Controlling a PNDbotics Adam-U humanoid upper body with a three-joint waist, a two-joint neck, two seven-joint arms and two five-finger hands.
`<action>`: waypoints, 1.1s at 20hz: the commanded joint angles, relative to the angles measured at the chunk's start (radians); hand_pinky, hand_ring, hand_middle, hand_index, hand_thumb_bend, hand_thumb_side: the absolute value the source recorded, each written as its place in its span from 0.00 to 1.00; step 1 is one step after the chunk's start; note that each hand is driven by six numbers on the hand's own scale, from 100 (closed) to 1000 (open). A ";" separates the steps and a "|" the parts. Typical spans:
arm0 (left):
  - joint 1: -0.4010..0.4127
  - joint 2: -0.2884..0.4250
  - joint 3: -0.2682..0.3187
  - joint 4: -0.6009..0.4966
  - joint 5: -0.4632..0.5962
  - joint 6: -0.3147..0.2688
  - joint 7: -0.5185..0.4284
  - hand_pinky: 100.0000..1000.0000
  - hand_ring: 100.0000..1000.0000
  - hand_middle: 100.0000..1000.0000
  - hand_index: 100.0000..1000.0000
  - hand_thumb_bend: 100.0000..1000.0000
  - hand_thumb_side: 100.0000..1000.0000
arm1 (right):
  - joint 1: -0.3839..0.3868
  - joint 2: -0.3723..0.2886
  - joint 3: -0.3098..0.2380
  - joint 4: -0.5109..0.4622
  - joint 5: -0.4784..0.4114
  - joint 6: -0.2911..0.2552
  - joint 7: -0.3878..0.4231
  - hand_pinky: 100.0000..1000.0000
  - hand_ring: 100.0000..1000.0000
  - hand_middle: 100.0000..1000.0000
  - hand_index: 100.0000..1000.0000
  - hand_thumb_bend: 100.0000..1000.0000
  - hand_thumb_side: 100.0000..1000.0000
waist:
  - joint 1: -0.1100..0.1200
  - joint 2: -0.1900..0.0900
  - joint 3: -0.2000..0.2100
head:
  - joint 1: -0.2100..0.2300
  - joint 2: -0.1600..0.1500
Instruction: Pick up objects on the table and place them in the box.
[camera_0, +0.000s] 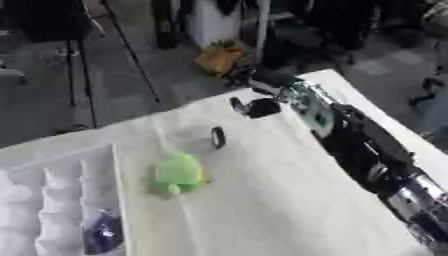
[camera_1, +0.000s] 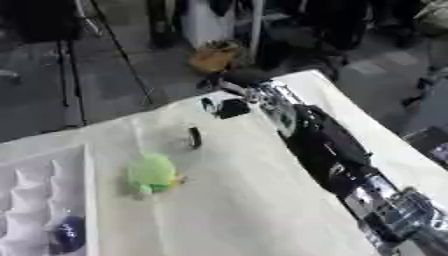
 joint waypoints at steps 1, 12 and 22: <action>-0.003 0.007 -0.001 -0.013 0.004 -0.001 -0.003 0.97 0.82 0.80 0.70 0.38 0.83 | -0.015 -0.001 0.021 -0.085 -0.028 -0.007 0.017 0.78 0.82 0.83 0.89 0.05 0.54 | 0.011 -0.037 -0.003 | 0.014 0.009; -0.002 0.004 0.003 -0.015 0.000 -0.002 0.001 0.97 0.82 0.79 0.70 0.38 0.83 | 0.017 -0.013 0.037 -0.198 -0.074 0.017 0.002 0.76 0.80 0.79 0.88 0.04 0.54 | 0.016 -0.037 -0.022 | 0.068 0.016; 0.003 0.002 0.007 -0.016 -0.003 -0.003 0.005 0.97 0.82 0.79 0.70 0.38 0.83 | 0.048 -0.038 0.034 -0.298 -0.067 0.047 -0.060 0.71 0.74 0.71 0.85 0.06 0.52 | 0.026 -0.035 -0.042 | 0.079 0.008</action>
